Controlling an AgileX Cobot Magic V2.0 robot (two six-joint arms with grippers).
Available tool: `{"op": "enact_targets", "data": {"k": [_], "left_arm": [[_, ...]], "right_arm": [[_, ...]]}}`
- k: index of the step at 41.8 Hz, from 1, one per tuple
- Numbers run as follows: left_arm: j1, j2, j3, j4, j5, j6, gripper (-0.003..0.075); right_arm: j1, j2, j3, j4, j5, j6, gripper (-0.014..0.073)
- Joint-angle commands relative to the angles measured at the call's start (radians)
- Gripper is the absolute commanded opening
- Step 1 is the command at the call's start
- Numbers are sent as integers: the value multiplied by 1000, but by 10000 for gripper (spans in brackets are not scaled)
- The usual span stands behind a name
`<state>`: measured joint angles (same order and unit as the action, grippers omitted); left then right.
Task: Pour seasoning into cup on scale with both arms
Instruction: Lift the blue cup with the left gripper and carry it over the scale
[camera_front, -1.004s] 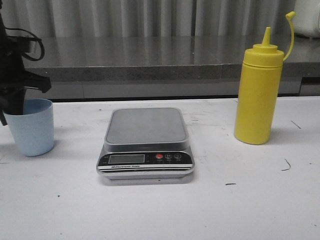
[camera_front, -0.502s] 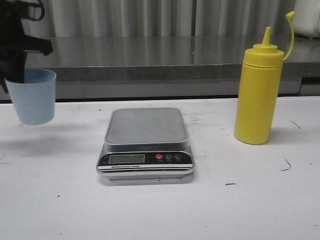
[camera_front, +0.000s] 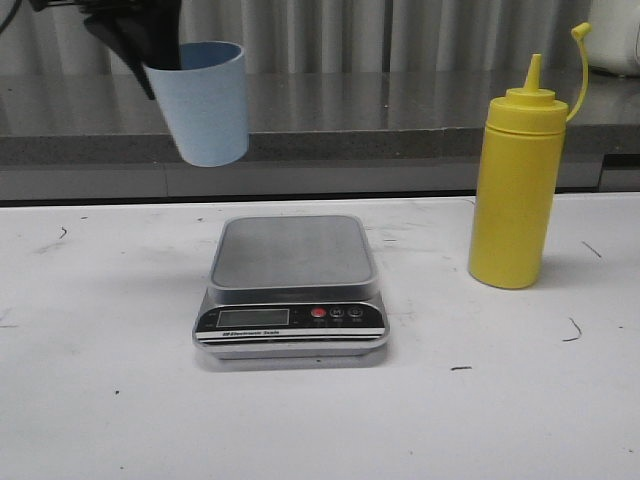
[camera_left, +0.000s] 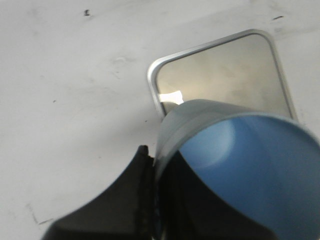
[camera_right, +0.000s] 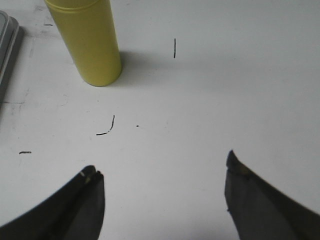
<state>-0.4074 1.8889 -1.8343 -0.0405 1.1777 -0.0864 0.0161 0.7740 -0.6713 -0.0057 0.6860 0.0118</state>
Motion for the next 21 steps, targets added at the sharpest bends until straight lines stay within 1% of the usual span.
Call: {"op": "enact_targets", "data": {"k": [1, 9, 13, 21], "left_arm": [[-46, -50, -34, -14, -74, -3, -20], [-102, 0, -39, -10, -100, -3, -20], [-108, 35, -55, -5, -105, -3, -20], [-108, 111, -146, 2, -71, -9, -20]], "right_arm": [[-4, 0, -26, -13, -58, -12, 528], [-4, 0, -26, -13, -57, -12, 528], [-4, 0, -26, -13, -57, -12, 528], [-4, 0, -26, -13, -57, -12, 528]]}}
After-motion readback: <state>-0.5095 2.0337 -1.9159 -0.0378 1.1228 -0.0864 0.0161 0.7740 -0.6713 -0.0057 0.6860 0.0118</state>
